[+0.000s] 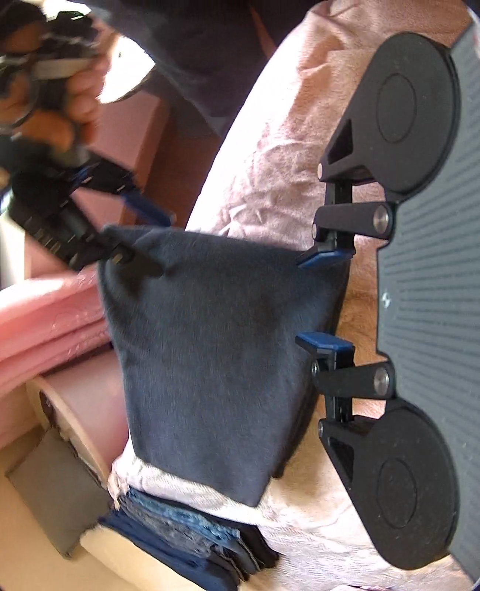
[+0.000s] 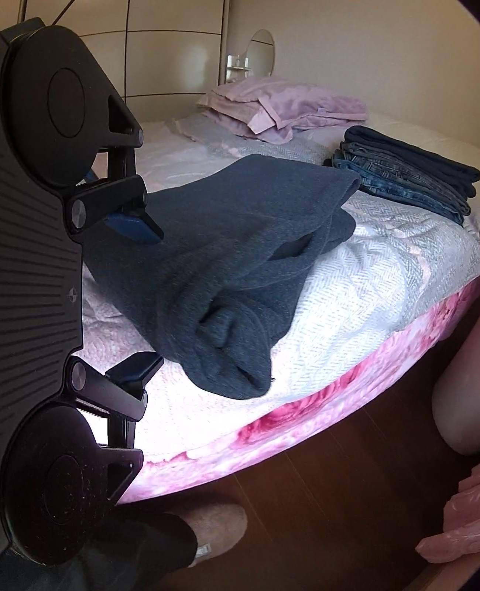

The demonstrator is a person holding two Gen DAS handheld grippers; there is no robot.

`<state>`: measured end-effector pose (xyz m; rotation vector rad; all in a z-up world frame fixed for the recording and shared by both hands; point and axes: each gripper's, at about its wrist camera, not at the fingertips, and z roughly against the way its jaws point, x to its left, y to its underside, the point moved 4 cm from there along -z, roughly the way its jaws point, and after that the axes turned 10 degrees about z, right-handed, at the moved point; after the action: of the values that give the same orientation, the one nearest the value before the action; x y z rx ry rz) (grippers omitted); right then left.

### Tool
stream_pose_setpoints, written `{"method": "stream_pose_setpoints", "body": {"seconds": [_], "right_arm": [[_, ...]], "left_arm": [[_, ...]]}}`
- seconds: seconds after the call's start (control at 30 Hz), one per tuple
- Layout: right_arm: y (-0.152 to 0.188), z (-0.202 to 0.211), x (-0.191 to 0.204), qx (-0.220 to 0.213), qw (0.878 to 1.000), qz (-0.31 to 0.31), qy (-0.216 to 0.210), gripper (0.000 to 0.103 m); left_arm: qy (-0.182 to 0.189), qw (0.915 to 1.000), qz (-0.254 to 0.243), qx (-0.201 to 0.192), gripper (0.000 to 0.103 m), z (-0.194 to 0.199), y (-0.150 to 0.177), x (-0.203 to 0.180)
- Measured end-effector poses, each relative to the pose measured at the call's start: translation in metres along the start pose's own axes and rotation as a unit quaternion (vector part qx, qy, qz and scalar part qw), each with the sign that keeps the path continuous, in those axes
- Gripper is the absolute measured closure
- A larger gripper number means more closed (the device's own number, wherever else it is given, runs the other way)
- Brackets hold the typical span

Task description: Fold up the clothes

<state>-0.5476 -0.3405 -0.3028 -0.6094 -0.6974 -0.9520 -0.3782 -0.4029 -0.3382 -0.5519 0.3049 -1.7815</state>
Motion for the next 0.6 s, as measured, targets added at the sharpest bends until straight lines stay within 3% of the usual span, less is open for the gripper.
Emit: {"method": "stream_pose_setpoints", "body": {"seconds": [0.17, 0.37, 0.53, 0.6], "right_arm": [[0.004, -0.019, 0.003, -0.008, 1.000, -0.011, -0.015, 0.028], [-0.003, -0.042, -0.014, -0.033, 0.997, -0.060, -0.024, 0.027], [-0.009, -0.034, -0.023, -0.060, 0.996, -0.065, -0.012, 0.027], [-0.009, -0.033, -0.026, -0.064, 0.996, -0.061, -0.013, 0.027]], "left_arm": [[-0.020, 0.9998, 0.009, -0.001, 0.069, 0.002, 0.002, 0.016], [-0.033, 0.9993, -0.019, -0.004, 0.055, -0.005, 0.008, 0.024], [-0.042, 0.9976, -0.055, -0.010, 0.042, -0.016, 0.012, 0.037], [-0.035, 0.9988, -0.030, -0.014, 0.041, -0.022, 0.008, 0.055]]}}
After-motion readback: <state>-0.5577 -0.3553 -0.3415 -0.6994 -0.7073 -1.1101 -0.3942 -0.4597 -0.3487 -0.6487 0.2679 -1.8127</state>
